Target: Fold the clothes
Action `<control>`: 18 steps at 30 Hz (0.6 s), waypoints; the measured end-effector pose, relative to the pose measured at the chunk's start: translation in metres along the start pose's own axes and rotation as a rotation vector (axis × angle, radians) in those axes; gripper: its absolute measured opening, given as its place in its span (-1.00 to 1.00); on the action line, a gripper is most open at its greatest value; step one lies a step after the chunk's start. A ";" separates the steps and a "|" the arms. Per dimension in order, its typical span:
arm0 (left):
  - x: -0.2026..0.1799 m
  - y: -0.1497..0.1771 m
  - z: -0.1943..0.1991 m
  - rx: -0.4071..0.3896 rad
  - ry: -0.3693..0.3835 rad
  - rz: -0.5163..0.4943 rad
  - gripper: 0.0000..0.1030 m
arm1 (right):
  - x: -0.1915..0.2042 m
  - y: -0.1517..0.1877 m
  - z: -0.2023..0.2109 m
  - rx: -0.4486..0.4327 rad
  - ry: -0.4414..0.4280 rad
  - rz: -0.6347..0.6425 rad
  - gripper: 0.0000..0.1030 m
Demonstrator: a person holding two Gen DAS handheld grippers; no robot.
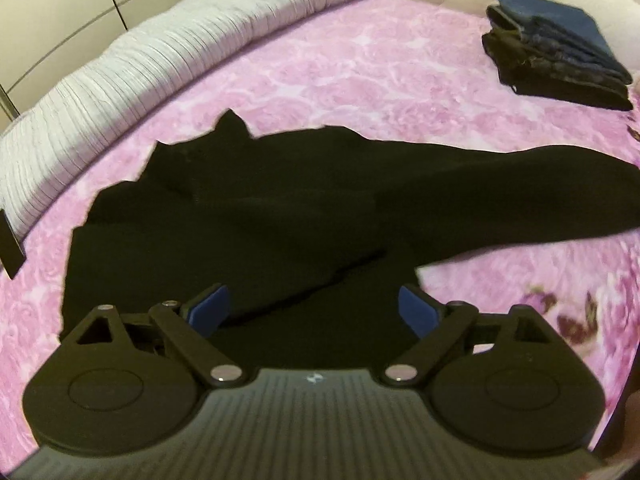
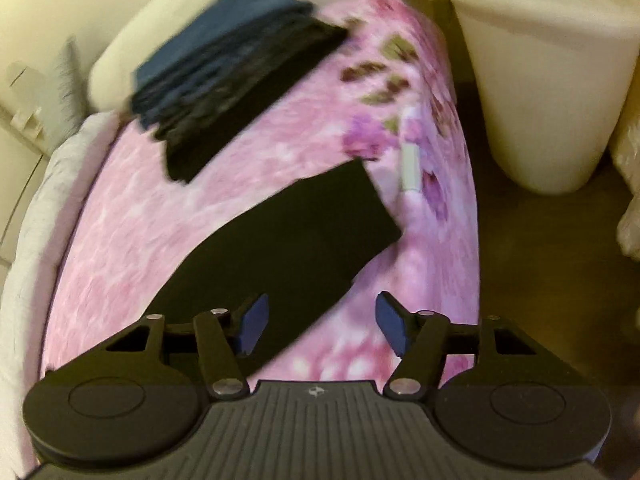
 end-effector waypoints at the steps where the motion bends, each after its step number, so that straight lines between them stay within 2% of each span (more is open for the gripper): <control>1: -0.010 -0.004 -0.003 0.010 -0.005 -0.011 0.74 | -0.009 -0.004 -0.009 -0.002 -0.015 -0.019 0.13; 5: -0.037 -0.018 -0.010 0.021 -0.019 -0.081 0.74 | -0.026 -0.012 -0.031 0.000 -0.060 -0.069 -0.05; 6: -0.041 -0.023 -0.010 0.015 -0.020 -0.090 0.74 | -0.027 -0.016 -0.033 0.000 -0.071 -0.077 -0.24; 7: -0.044 -0.028 -0.009 0.008 -0.020 -0.097 0.74 | -0.029 -0.020 -0.033 0.006 -0.063 -0.091 -0.52; 9: -0.046 -0.038 -0.006 -0.015 -0.027 -0.101 0.74 | -0.027 -0.029 -0.028 0.021 -0.071 -0.142 -0.83; 11: -0.043 -0.047 -0.001 -0.050 -0.040 -0.100 0.74 | 0.002 -0.044 -0.015 0.017 -0.106 -0.095 -0.83; 14: -0.029 -0.052 0.008 -0.098 -0.052 -0.066 0.76 | 0.077 -0.060 0.006 0.017 -0.216 0.088 -0.83; 17: -0.003 -0.044 0.016 -0.108 -0.066 0.002 0.76 | 0.163 -0.057 0.022 0.008 -0.309 0.330 -0.82; 18: 0.009 -0.037 0.018 -0.104 -0.072 0.030 0.76 | 0.189 -0.042 0.020 0.020 -0.337 0.389 -0.82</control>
Point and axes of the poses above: each gripper's, at about its wrist camera, not at the fingertips, and z roughly against the way its jaws point, x to its left, y to its underside, the point moved 7 cm from there along -z, roughly the way its jaws point, and after that the axes turned 13 degrees about -y, right-handed, at the moved point
